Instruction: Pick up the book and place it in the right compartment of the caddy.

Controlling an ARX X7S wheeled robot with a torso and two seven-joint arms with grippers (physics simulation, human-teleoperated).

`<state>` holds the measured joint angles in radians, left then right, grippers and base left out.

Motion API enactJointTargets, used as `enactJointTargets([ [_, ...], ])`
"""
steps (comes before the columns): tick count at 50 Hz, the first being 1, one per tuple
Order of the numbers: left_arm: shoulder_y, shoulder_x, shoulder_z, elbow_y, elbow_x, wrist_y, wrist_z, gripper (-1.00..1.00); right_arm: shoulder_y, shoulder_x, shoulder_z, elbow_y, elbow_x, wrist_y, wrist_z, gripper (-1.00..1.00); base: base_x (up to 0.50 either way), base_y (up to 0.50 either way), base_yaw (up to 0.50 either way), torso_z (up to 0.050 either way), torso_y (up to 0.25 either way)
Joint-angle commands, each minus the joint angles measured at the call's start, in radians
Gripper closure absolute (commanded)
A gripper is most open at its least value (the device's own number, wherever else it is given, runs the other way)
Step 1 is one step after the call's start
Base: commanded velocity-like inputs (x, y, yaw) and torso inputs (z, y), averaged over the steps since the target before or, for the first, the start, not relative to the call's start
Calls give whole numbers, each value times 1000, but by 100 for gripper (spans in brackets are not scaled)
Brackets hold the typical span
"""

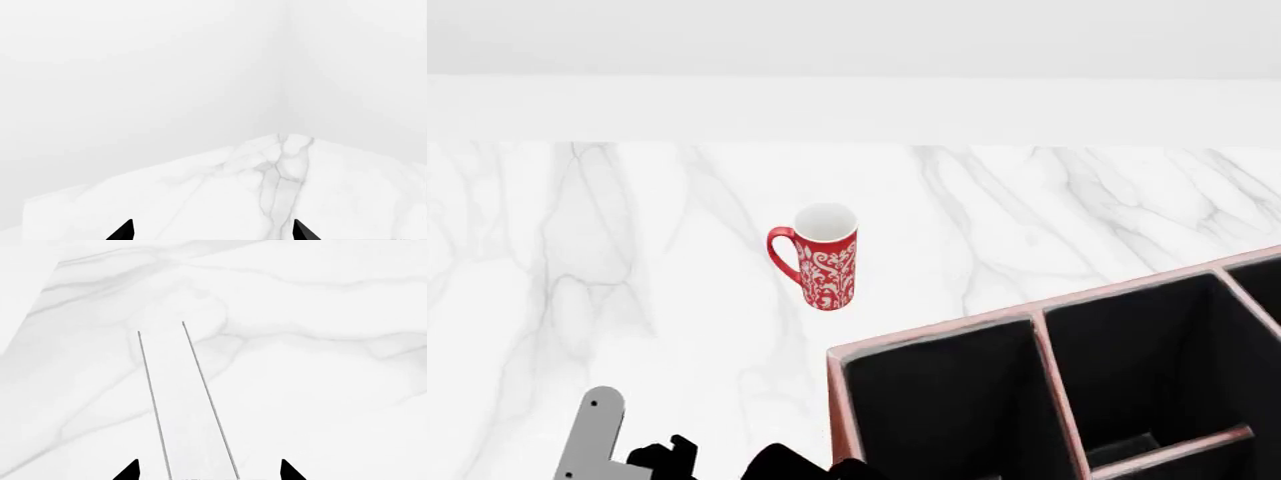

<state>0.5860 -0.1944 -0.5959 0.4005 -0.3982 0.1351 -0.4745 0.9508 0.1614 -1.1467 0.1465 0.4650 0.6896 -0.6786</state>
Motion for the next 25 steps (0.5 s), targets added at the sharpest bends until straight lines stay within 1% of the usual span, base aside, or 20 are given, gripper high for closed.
enactJointTargets([
  [1, 0, -1, 3, -4, 1, 3, 0, -100, -18, -4, -38, 21, 7, -20, -48, -100, 0, 0, 0, 0, 0],
  [9, 3, -2, 1, 1, 0, 3, -1, -100, -26, -4, -45, 41, 2, -41, -54, -100, 0, 0, 0, 0, 0],
  [10, 4, -2, 2, 2, 1, 2, -2, -100, -26, -4, -43, 51, 2, -48, -56, 100, 0, 0, 0, 0, 0],
  [25, 4, -5, 3, 6, 1, 0, -3, -100, -32, -12, -24, 74, 3, -65, -26, 100, 0, 0, 0, 0, 0],
])
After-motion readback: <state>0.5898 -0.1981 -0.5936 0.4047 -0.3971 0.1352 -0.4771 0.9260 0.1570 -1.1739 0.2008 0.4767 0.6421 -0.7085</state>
